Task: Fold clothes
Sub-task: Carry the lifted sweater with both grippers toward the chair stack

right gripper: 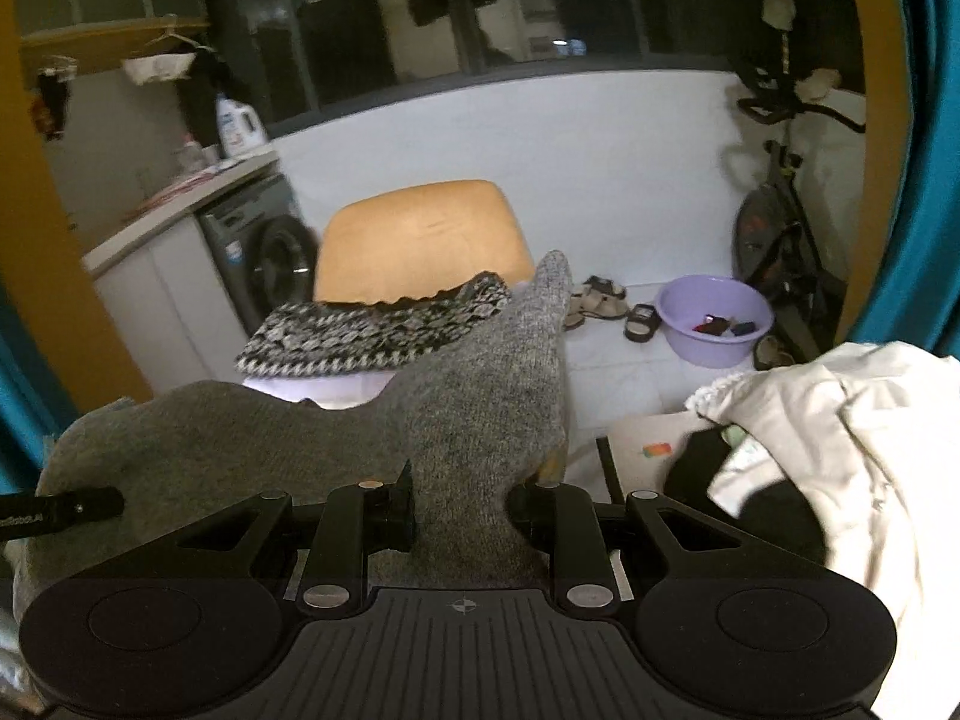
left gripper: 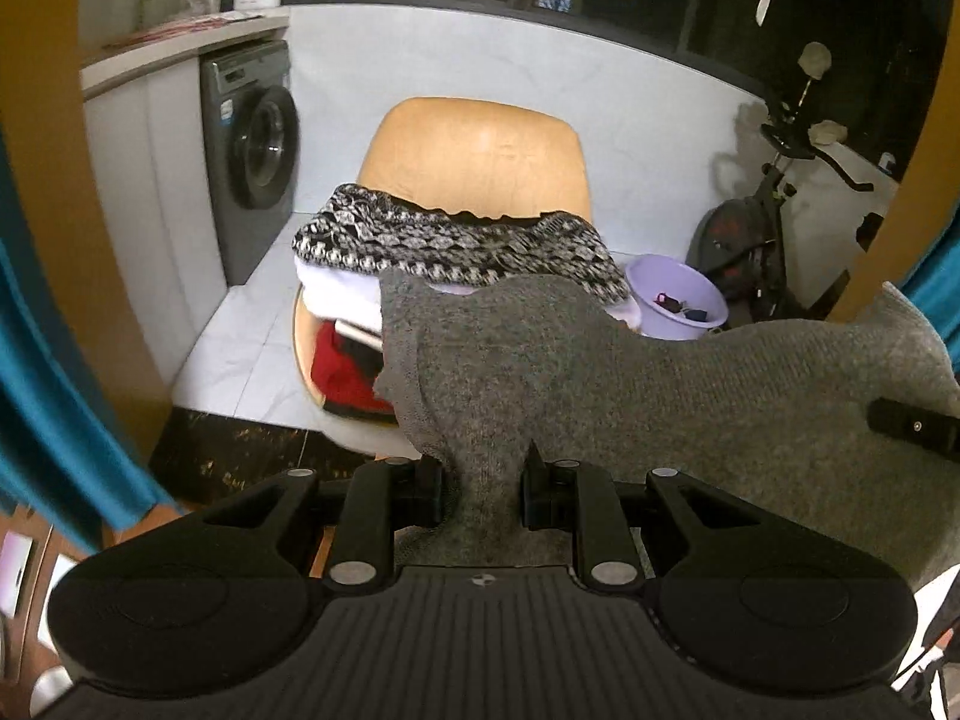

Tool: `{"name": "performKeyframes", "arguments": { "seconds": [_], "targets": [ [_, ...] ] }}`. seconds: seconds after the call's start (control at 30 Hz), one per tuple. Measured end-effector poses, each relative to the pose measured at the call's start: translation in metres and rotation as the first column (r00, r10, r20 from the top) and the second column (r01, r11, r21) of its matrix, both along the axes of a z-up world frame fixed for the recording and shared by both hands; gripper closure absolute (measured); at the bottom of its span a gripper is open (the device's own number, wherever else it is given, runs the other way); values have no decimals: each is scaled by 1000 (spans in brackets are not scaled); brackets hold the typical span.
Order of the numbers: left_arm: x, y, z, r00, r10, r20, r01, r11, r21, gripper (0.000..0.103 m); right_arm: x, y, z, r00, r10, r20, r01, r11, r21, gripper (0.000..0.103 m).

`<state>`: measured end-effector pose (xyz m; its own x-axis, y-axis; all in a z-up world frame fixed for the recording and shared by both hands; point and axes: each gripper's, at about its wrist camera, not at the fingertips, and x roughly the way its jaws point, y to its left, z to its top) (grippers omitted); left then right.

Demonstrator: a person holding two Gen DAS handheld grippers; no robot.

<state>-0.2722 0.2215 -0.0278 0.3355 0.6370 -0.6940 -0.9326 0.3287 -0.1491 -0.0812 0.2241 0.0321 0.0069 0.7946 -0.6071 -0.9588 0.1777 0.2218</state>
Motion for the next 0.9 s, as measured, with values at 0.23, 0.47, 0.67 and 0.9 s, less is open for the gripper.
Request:
{"name": "performKeyframes", "arguments": {
  "seconds": [0.23,0.47,0.67,0.9],
  "targets": [
    [-31,116,7,996,-75,-38,75,997,9,81,-33,100,-10,997,-71,-28,71,997,-20,82],
    [-41,214,0,995,-80,-58,81,996,27,81,-33,198,-29,992,-103,-66,102,995,-22,82],
    [-32,286,-12,998,-48,-34,48,999,-10,81,-4,280,-39,991,-96,-89,92,995,-42,82],
    [1,372,-27,997,-17,-77,14,999,-39,80,54,377,-62,988,-81,-130,72,995,-69,82]
  ]
}}
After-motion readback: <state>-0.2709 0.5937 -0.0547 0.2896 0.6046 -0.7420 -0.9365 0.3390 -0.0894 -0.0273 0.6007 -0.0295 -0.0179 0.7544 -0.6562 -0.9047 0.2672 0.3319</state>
